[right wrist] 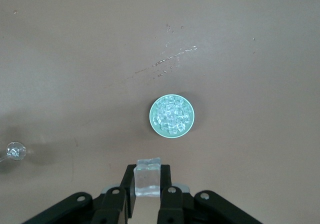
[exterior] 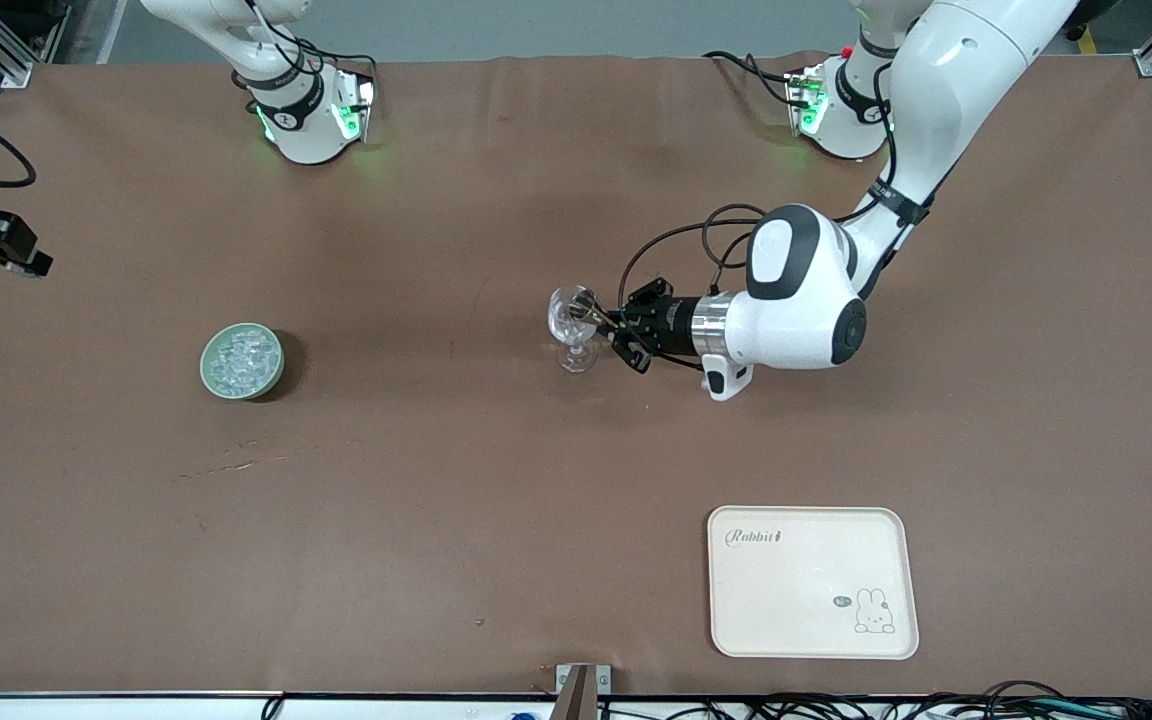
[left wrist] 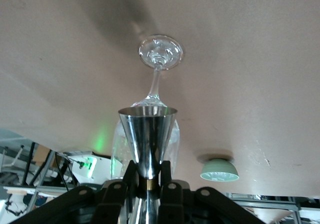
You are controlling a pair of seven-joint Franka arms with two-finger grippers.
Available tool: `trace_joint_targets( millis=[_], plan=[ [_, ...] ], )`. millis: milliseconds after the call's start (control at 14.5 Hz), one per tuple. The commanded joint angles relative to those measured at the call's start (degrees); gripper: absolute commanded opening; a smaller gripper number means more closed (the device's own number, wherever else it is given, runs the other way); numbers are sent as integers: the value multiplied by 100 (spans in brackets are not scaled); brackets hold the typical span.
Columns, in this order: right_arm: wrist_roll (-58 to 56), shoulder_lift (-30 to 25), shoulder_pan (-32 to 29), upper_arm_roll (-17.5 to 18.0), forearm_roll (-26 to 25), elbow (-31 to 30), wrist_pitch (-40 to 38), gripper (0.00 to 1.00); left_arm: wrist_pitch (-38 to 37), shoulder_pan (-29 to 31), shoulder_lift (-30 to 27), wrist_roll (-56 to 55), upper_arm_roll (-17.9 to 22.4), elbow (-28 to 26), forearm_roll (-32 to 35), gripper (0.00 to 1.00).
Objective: Pour wine and add ice with both arms
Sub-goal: 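Tilt the jigger over the glass rim with the left gripper to pour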
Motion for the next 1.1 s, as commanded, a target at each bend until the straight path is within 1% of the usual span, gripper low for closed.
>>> trace_joint_targets(
  millis=[0, 483, 690, 828, 1034],
  plan=[
    [24, -138, 6, 7, -16, -142, 60, 0, 23, 9, 37, -226, -115, 104, 209, 0],
    [24, -138, 6, 7, -16, -142, 60, 0, -162, 97, -113, -174, -150, 113, 69, 0],
    [24, -138, 6, 7, -16, -142, 33, 0, -188, 123, -165, 45, -124, 104, -203, 0],
    [24, -138, 6, 7, -16, -142, 33, 0, -363, 167, -183, 379, -89, 95, -510, 0],
    [24, -138, 32, 16, -16, -142, 7, 0, -801, 185, -306, 704, 218, 95, -853, 0]
  ],
)
